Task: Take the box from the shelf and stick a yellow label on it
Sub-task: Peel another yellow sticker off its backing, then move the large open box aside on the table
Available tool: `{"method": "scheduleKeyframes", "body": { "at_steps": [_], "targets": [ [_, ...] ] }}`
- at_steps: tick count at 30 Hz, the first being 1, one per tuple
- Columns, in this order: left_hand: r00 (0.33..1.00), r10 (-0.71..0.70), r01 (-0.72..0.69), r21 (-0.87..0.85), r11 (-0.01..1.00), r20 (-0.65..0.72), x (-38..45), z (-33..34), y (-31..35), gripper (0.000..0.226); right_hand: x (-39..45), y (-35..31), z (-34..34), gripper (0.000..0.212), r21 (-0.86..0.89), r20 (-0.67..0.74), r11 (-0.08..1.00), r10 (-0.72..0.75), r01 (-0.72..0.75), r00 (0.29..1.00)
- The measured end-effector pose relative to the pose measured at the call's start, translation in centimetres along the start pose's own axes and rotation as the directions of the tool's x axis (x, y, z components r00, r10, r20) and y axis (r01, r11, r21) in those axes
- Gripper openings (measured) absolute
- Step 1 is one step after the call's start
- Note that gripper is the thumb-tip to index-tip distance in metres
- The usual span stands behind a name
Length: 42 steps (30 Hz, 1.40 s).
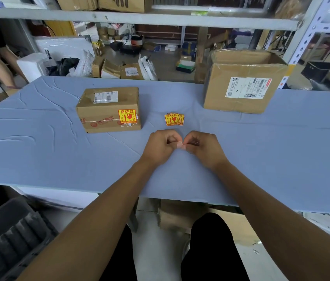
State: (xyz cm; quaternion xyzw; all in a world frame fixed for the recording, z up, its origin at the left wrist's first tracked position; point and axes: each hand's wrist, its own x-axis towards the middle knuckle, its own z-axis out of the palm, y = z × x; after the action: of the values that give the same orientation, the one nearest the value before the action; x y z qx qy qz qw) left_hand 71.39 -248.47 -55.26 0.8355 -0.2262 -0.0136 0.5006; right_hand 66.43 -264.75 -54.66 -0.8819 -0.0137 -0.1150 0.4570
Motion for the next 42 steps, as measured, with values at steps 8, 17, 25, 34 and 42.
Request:
{"method": "scheduleKeyframes", "body": {
  "at_steps": [8,17,25,34,42],
  "targets": [
    [0.998,-0.061,0.062,0.032,0.998,-0.015,-0.1,0.1,0.7,0.004,0.2,0.0,-0.2,0.005,-0.173,-0.025,0.984,-0.037,0.033,0.999],
    [1.0,-0.007,0.017,0.435,0.9,-0.024,6.9,-0.6,9.5,0.018,5.0,-2.8,-9.2,0.022,-0.641,-0.047,0.767,0.0,-0.03,0.999],
    [0.995,0.097,-0.064,0.501,0.863,-0.039,18.2,1.2,19.1,0.017,11.7,-5.4,-20.7,0.028,-0.716,-0.222,0.676,0.016,-0.174,0.975],
    [0.998,0.064,-0.036,0.668,0.744,-0.018,25.3,2.5,21.9,0.03,15.5,-6.1,-24.4,0.019,-0.734,-0.248,0.646,0.032,-0.21,0.968],
    [0.984,-0.063,-0.057,0.628,0.776,0.168,21.2,-2.2,17.6,0.021,14.7,-6.3,-19.4,0.024,-0.694,-0.153,0.701,0.076,-0.161,0.985]
  ]
}}
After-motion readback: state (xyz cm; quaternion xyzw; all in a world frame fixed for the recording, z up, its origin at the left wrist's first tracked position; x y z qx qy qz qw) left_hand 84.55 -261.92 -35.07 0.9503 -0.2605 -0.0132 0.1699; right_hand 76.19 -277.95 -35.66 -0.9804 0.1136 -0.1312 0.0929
